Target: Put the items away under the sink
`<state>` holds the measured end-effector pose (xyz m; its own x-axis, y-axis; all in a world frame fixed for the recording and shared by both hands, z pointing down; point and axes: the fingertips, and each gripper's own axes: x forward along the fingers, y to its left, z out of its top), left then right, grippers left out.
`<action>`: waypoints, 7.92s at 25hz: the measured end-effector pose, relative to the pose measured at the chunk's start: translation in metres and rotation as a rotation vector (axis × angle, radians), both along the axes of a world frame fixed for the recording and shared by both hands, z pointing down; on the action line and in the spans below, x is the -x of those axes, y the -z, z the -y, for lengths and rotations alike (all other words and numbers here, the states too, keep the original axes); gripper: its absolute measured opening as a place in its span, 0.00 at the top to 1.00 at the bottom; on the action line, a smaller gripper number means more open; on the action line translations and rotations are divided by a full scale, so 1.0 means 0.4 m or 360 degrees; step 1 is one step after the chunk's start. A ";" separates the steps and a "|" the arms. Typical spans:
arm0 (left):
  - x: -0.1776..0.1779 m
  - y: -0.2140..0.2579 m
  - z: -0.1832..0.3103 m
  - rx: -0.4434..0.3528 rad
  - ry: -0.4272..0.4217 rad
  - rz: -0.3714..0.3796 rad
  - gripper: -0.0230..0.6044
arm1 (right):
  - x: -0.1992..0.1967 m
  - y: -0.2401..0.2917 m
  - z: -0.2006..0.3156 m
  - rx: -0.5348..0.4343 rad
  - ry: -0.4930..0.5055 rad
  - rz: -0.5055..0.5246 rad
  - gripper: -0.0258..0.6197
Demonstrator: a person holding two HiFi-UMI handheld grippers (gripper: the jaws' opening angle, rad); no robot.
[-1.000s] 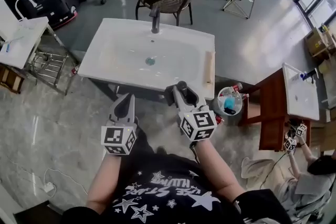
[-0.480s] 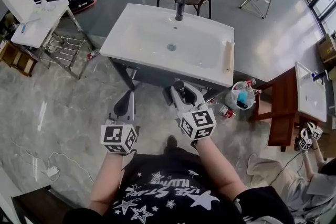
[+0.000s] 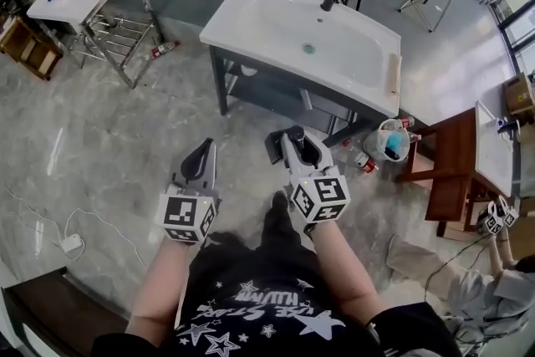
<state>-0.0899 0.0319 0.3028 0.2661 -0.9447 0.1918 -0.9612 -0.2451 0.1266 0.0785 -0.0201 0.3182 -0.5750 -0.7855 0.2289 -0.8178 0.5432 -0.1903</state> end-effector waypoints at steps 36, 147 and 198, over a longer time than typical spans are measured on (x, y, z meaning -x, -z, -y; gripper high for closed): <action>-0.006 -0.628 0.188 0.0185 0.0125 -0.0114 0.95 | 0.105 -0.639 0.250 0.0123 -0.0031 -0.0112 0.81; -0.205 0.038 0.004 -0.0155 -0.0205 -0.0042 0.95 | -0.298 0.077 0.020 -0.0300 -0.0665 0.0011 0.95; -0.743 0.020 0.677 -0.0043 -0.0238 0.0056 0.95 | -0.942 -0.269 0.695 0.0557 -0.0703 -0.0553 0.82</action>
<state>0.2072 -0.2390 0.2947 0.3976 -0.9000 0.1787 -0.9175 -0.3885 0.0849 0.4553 -0.2981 0.4257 -0.0626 -0.7759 0.6278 -0.9951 0.0968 0.0204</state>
